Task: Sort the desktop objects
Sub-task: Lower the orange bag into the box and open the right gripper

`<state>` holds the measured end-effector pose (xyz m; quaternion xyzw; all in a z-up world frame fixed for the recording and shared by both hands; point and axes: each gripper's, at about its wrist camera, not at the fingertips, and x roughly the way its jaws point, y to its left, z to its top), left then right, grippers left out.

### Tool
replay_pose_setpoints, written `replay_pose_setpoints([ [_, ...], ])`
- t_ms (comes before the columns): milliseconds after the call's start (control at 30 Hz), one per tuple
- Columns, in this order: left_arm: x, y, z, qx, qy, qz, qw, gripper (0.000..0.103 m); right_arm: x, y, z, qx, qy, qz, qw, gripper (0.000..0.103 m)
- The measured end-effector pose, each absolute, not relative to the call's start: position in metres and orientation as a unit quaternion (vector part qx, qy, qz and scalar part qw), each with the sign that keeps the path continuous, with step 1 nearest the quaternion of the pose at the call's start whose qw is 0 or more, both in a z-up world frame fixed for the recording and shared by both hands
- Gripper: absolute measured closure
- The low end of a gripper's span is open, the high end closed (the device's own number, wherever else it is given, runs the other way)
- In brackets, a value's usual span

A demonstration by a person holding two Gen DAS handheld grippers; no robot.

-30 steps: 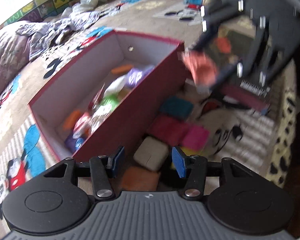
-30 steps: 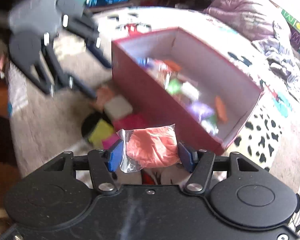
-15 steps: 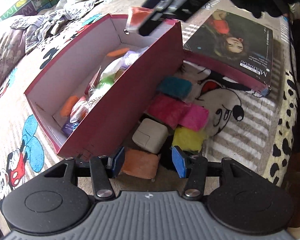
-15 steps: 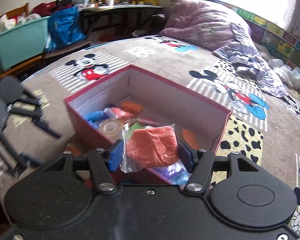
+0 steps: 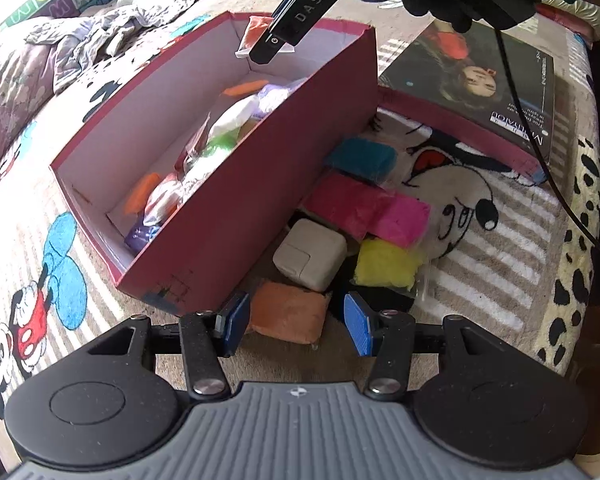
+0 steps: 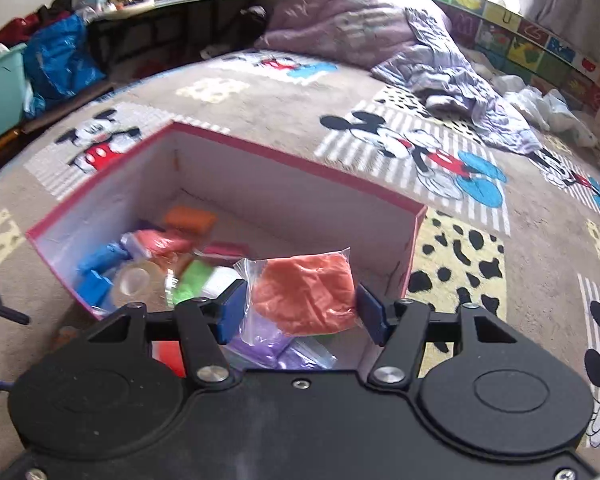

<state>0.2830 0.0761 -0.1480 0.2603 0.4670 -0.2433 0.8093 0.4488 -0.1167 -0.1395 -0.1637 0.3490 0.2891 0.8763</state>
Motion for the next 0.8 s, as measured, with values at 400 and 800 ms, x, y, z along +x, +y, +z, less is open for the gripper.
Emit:
replay_pose_setpoints([
  [400,0.278,0.086,-0.151,0.262,0.475,-0.237,0.806,0.053,0.453,-0.108,-0.148,-0.175,0.359,0.275,0.875,0.034],
  [800,0.241,0.056,-0.107,0.253,0.444,-0.216,0.832,0.053,0.42,-0.142,-0.111,-0.159,0.319,0.296,0.886,0.022],
])
